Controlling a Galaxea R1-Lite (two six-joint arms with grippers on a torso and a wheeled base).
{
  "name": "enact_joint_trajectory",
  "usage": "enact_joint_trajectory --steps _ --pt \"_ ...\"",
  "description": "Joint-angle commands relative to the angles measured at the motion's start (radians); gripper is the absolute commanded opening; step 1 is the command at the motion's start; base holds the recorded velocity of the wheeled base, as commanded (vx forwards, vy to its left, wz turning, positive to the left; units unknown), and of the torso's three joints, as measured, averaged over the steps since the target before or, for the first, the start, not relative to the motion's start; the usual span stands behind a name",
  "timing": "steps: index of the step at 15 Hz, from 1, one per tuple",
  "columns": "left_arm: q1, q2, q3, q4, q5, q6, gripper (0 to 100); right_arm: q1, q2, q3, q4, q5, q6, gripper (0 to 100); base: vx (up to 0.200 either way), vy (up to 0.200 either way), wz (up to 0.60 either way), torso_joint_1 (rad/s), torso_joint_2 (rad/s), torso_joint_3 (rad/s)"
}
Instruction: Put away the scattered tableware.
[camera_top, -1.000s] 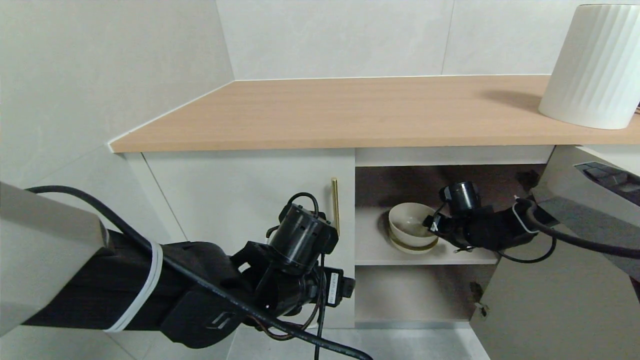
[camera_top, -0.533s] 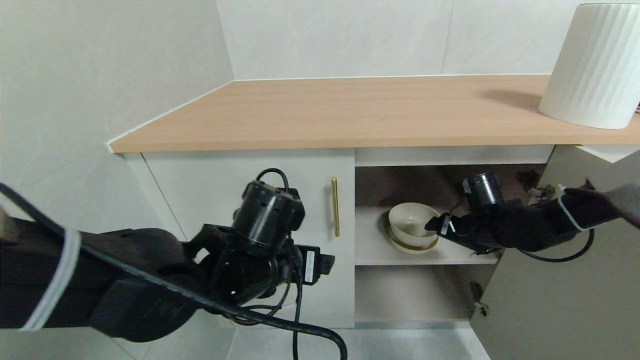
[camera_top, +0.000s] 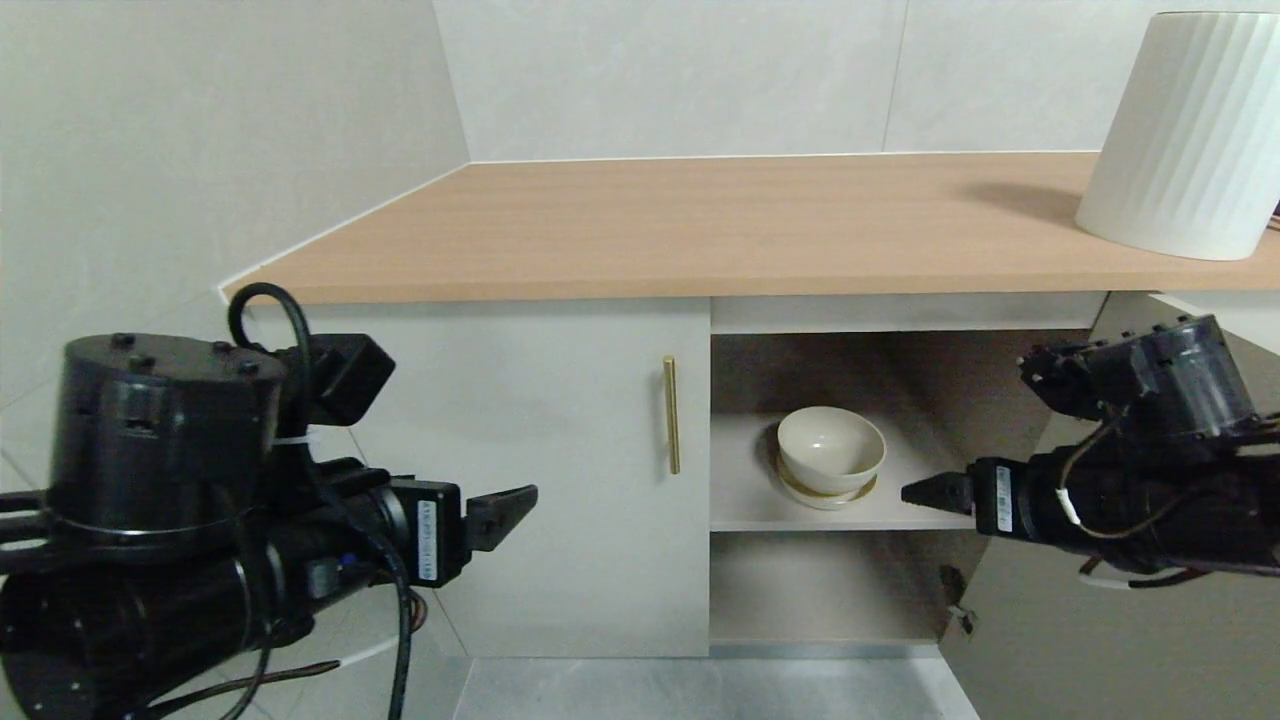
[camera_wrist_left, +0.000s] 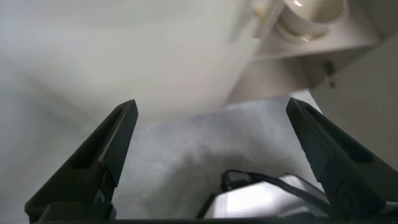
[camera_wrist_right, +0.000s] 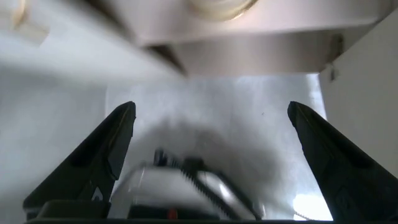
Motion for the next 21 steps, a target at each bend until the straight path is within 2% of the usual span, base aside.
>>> enact_joint_trajectory --steps 1,6,21 --pt "0.036 -0.074 0.034 -0.005 -0.004 0.003 100 0.073 -0.144 0.068 0.012 -0.023 -0.002 100 0.000 0.000 0.00 0.000 0.00 0.000" --pt "0.037 -0.037 0.032 -0.008 -0.011 0.001 100 0.089 -0.165 0.083 0.033 -0.029 0.000 100 0.000 0.000 0.00 0.000 0.00 0.000" --pt "0.029 0.009 0.042 -0.010 -0.017 -0.003 100 0.099 -0.161 0.102 0.064 -0.027 -0.003 100 -0.200 0.000 0.00 0.002 0.00 0.004"
